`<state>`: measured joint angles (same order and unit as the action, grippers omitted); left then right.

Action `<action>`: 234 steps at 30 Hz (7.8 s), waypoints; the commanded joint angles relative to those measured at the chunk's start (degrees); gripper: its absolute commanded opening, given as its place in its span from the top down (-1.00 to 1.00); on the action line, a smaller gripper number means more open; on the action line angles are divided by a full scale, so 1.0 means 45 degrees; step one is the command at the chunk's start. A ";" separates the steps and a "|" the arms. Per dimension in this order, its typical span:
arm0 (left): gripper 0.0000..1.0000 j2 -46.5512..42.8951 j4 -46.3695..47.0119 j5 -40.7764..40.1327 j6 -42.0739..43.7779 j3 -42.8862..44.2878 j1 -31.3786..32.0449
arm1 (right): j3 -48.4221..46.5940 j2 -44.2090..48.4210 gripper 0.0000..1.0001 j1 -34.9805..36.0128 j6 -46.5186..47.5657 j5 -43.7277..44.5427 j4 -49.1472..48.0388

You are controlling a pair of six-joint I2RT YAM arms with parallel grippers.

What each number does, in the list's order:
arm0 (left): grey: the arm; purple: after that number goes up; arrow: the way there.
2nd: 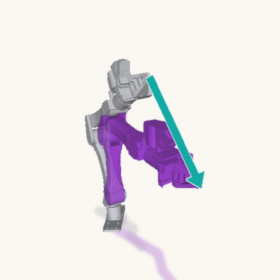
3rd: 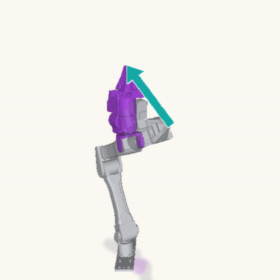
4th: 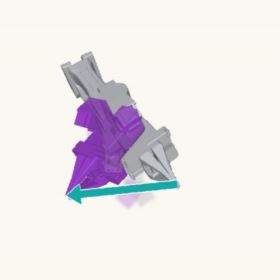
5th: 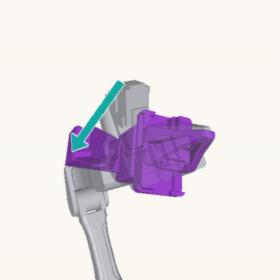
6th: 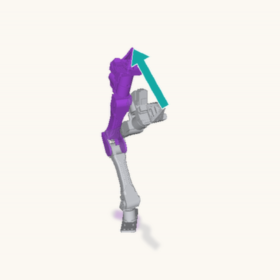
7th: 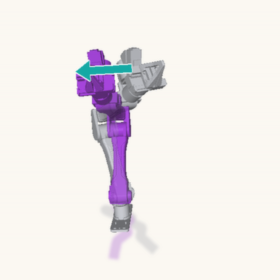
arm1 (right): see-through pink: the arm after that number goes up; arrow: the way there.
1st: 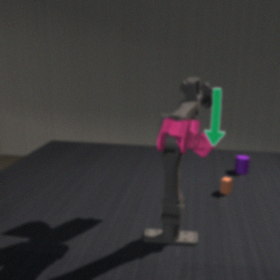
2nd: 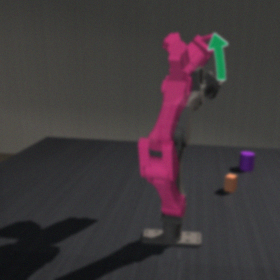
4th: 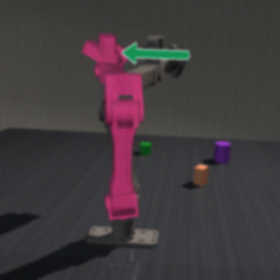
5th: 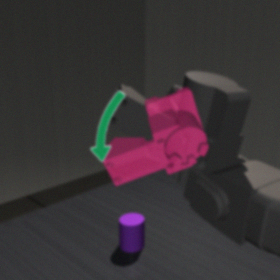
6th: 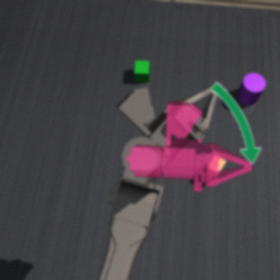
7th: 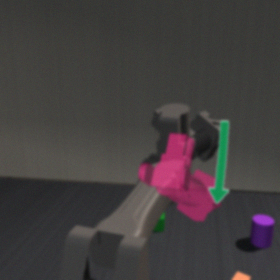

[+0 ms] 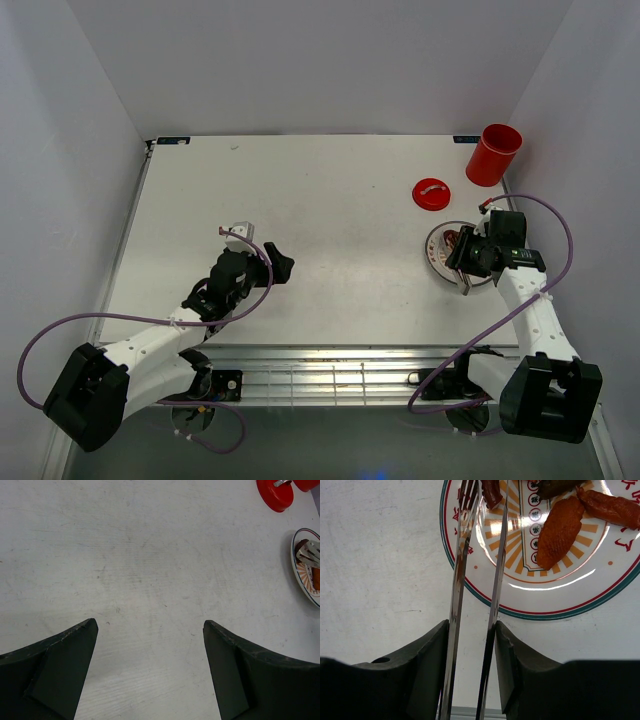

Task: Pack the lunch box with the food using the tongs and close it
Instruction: Pick up the fake food from the plate, then place the fake food in the packing box, then pick up the fake food from the plate.

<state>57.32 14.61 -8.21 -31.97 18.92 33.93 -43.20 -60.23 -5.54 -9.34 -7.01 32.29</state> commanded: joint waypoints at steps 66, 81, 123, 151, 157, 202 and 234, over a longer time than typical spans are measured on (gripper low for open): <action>-0.92 0.0524 0.0191 0.0437 0.0033 0.0737 0.0057 | -1.4971 -1.0581 0.44 -0.0956 -0.0794 0.2982 0.0304; -0.92 0.0231 0.0171 0.0379 0.0053 0.0621 0.0057 | -1.4248 -1.0601 0.25 -0.0976 -0.1087 0.3412 0.0441; -0.93 -0.0433 0.0112 -0.0345 0.0092 0.0171 0.0057 | -0.1946 -0.0816 0.11 -0.0956 -0.4369 0.2768 -0.0339; -0.93 0.0172 0.0093 -0.0344 0.0092 0.0464 0.0057 | -0.1104 -0.1304 -0.04 -0.0956 -0.5111 0.3002 -0.1238; -0.93 0.0250 0.0093 -0.0344 0.0092 0.0523 0.0057 | -0.0830 -0.1440 -0.04 -0.0956 -0.5228 0.3022 -0.1532; -0.93 0.0075 0.0074 -0.0422 0.0092 0.0464 0.0057 | -0.2588 -0.2963 -0.08 -0.0976 -0.4173 0.2710 0.0597; -0.93 0.0094 0.0054 -0.0481 0.0092 0.0503 0.0057 | -0.3329 -0.3413 -0.07 -0.1093 -0.3569 0.2025 0.0948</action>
<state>59.02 14.59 -9.72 -31.92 20.12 33.93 -55.00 -76.34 -10.15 -26.50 1.37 35.33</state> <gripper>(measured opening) 0.964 0.538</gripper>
